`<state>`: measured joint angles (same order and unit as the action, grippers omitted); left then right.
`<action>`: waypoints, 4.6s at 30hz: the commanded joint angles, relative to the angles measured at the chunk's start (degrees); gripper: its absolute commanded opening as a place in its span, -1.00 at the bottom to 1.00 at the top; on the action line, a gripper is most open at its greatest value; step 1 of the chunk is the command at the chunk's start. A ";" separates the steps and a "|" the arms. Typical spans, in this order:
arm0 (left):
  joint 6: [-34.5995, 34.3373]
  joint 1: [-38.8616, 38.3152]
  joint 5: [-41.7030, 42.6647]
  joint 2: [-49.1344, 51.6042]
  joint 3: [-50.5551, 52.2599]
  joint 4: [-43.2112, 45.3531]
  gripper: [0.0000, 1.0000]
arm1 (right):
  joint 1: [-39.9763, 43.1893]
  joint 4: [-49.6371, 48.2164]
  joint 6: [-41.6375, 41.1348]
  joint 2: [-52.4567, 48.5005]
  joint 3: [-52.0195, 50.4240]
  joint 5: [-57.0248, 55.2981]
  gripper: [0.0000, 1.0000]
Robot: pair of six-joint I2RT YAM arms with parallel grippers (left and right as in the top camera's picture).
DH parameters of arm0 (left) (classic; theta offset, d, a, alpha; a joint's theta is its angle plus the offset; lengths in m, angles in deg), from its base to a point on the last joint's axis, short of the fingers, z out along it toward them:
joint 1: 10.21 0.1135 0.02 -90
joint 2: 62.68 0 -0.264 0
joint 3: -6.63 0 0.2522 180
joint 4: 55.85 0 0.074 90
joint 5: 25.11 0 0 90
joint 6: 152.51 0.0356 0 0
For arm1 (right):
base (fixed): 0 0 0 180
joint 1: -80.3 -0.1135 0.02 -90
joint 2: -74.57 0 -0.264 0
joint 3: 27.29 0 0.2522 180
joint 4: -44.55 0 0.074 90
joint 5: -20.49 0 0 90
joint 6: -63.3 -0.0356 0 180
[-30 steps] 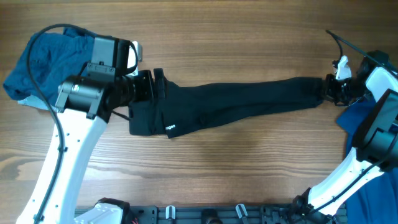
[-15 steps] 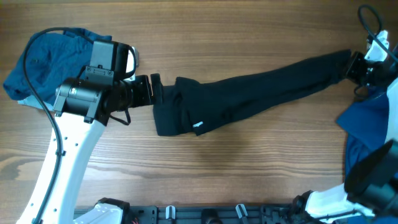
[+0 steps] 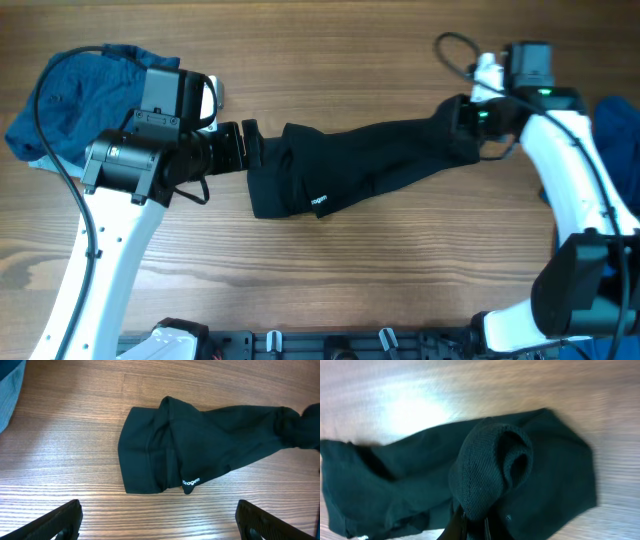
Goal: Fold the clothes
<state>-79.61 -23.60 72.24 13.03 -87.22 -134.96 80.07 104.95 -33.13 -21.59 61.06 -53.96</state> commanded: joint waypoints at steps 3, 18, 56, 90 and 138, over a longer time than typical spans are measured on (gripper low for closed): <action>-0.15 0.17 0.79 -1.03 -1.05 -0.07 0.96 | -7.93 -2.56 -5.79 -2.14 -4.85 -5.33 -0.91; -0.13 0.17 0.72 -0.70 -1.01 -0.11 1.00 | -14.51 -8.96 -1.53 0.79 -7.32 6.86 0.00; -4.52 -0.70 28.02 37.05 18.27 38.29 1.00 | -7.43 -1.38 -8.52 6.78 -7.32 -6.16 0.21; -4.46 -7.56 11.63 37.35 18.27 35.85 0.19 | -7.45 -1.14 -8.76 6.78 -7.32 -6.14 0.22; -9.75 -21.77 7.78 36.70 -7.45 26.75 -0.79 | -7.41 -1.01 -20.70 -3.63 -7.67 -8.52 0.38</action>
<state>-84.07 -42.70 80.11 46.21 -93.67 -111.72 72.44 104.14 -52.65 -23.80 53.56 -61.31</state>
